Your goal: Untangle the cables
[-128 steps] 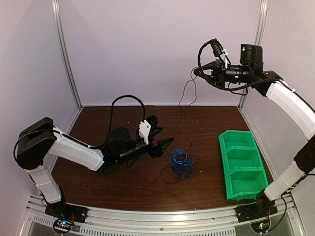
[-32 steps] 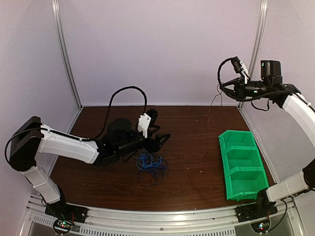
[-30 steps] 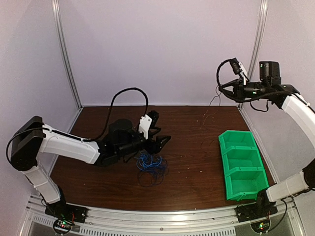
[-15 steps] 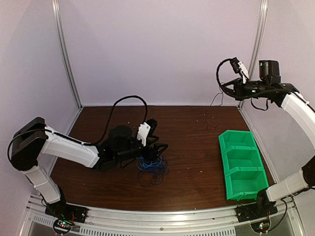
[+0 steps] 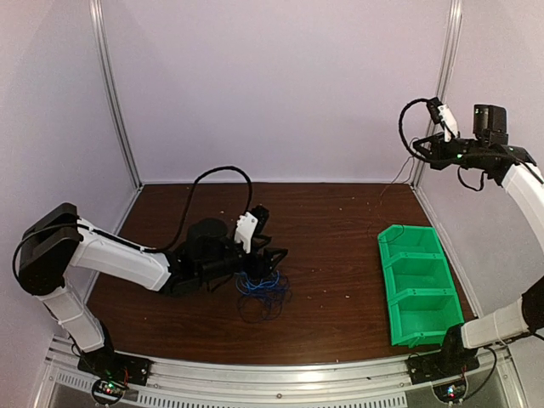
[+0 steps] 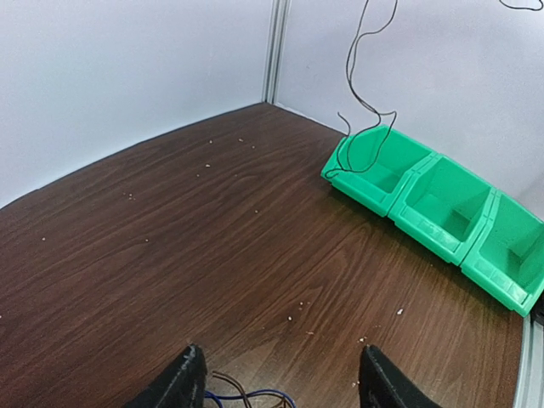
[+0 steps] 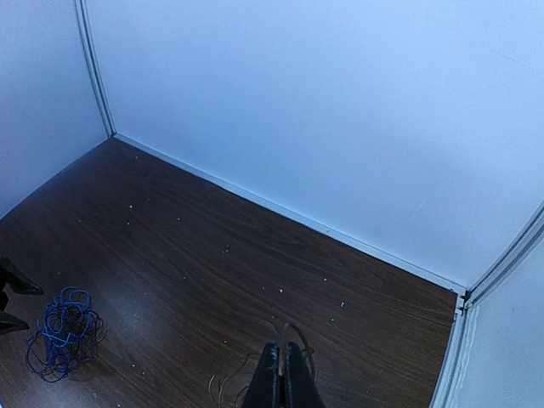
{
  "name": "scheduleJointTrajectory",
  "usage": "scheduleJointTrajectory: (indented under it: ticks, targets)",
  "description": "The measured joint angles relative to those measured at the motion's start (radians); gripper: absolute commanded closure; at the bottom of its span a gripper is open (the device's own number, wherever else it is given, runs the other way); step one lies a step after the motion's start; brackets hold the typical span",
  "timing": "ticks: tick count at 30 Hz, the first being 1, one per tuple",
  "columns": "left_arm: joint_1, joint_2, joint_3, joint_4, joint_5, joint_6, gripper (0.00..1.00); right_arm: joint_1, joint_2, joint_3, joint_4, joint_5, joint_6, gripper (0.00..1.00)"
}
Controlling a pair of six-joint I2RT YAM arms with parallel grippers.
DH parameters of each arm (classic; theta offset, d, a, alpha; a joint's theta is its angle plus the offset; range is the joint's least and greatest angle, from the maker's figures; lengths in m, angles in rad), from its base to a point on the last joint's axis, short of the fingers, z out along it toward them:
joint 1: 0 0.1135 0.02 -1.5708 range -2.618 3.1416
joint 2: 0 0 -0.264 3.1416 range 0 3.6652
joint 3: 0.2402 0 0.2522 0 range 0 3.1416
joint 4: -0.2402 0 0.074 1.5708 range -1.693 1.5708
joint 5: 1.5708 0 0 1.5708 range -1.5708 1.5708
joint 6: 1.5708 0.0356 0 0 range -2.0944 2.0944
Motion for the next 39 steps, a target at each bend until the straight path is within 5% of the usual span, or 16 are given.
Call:
scheduleJointTrajectory:
  ticks: [17, 39]
  targets:
    - [0.000, 0.030, 0.004, -0.002, -0.010, 0.000, 0.37, -0.124, -0.072, -0.098, -0.045, 0.006, -0.050, 1.00]
    - [0.000, 0.051, 0.025, -0.003, -0.009, 0.000, 0.37, -0.161, -0.156, 0.000, -0.102, -0.054, -0.066, 1.00]
